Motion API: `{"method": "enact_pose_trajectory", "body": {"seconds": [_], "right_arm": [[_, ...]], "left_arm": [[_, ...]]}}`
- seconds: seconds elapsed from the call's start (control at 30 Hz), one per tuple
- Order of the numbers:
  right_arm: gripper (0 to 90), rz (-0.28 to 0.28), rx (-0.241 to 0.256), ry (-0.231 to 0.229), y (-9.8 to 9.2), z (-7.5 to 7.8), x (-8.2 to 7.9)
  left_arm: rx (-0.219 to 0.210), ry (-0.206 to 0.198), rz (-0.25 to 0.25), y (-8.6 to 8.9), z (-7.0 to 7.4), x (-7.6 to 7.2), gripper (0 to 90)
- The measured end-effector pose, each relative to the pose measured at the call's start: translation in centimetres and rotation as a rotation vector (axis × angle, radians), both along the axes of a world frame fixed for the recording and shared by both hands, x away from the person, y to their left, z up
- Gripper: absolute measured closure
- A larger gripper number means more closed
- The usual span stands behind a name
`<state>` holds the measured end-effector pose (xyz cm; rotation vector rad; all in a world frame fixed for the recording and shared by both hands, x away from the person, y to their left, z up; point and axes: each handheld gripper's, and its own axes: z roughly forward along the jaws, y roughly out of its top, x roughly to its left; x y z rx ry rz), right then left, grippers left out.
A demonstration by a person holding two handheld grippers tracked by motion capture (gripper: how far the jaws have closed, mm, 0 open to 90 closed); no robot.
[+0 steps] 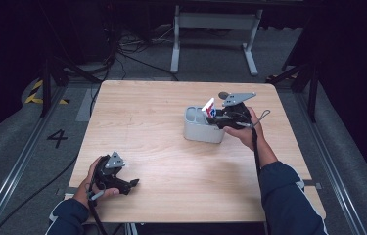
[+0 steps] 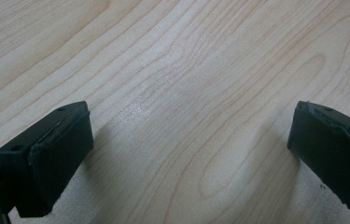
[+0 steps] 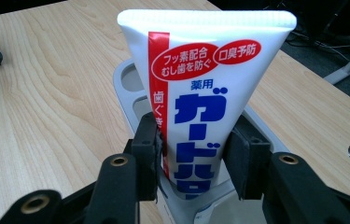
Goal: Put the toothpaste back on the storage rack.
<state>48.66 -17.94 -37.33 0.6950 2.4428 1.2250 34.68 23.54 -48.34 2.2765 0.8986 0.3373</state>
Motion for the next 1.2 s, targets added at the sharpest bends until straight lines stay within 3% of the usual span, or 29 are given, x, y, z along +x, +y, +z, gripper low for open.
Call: {"method": "enact_pose_trajectory", "body": {"seconds": [0.57,1.0,1.2], "right_arm": [[61.8,-0.005,-0.002,-0.02,0.9,-0.3,0.0],[62.1,-0.016,0.044,-0.024,0.9,-0.4,0.2],[61.4,-0.027,0.021,-0.017,1.4,-0.7,0.5]], "left_arm": [[0.0,0.0,0.0,0.0,0.0,0.0,0.5],[0.0,0.0,0.0,0.0,0.0,0.0,0.5],[0.0,0.0,0.0,0.0,0.0,0.0,0.5]]}}
